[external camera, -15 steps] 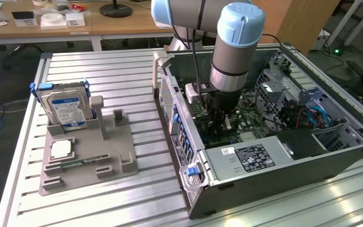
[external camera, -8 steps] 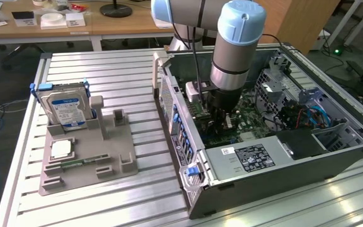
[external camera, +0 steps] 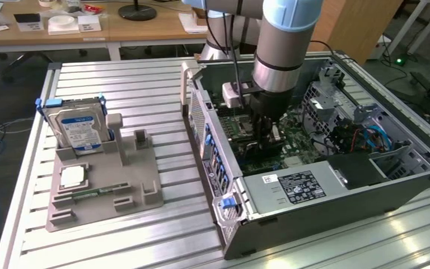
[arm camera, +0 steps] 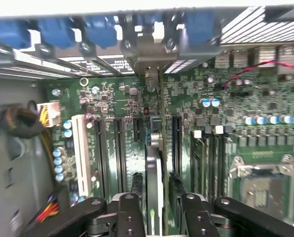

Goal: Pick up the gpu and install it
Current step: 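Insert the gpu into the slot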

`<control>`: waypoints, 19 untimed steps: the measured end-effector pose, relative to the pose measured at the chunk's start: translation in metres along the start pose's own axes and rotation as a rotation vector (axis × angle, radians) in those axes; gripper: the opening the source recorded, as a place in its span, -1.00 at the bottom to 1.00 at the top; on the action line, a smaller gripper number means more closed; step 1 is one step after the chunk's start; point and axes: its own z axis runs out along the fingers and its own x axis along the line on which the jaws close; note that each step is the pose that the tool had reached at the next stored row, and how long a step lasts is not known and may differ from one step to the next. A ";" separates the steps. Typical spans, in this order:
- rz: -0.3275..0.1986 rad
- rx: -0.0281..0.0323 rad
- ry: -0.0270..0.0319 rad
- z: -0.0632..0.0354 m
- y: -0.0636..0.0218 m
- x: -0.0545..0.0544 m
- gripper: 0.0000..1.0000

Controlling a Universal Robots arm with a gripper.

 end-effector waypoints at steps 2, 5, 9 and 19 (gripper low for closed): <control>0.000 0.0007 0.0001 -0.0093 -0.0007 0.000 -0.29; 0.000 0.0020 -0.0001 -0.0175 -0.0014 0.000 -0.29; 0.000 0.0021 -0.0001 -0.0174 -0.0014 0.000 -0.45; 0.000 0.0020 0.0000 -0.0175 -0.0014 0.000 -0.79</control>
